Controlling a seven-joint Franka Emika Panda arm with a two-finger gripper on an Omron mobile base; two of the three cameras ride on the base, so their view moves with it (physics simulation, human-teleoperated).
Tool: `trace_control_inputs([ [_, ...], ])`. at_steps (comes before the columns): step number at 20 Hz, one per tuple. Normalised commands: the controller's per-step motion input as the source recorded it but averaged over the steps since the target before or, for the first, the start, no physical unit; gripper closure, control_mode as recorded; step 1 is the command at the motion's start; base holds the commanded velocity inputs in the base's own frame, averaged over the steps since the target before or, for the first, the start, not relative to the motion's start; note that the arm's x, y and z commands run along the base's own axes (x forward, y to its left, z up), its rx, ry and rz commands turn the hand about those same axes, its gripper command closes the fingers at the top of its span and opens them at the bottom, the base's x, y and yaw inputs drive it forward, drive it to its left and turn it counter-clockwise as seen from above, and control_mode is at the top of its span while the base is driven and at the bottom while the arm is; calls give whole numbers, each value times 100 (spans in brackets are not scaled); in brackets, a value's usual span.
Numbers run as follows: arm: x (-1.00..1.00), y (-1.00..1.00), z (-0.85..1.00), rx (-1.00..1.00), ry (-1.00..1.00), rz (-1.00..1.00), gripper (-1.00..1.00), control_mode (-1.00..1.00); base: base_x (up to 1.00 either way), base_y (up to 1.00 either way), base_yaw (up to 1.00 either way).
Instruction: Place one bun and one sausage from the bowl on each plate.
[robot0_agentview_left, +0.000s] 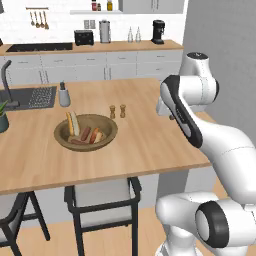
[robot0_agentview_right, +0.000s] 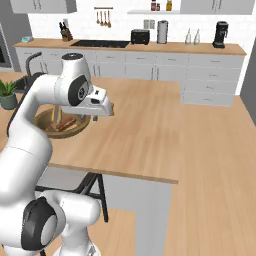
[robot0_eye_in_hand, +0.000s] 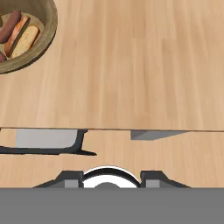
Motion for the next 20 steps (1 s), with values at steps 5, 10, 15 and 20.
trace_control_inputs([
  [5, 0, 0, 0, 0, 0, 0, -100, 100, -3, 26, 0],
  [10, 0, 0, 0, 0, 0, 0, -100, 100, 0, 100, 0],
  [15, 0, 0, 0, 0, 0, 0, -100, 100, 0, 100, 0],
  [20, 0, 0, 0, 0, 0, 0, -100, 100, 0, 100, 0],
])
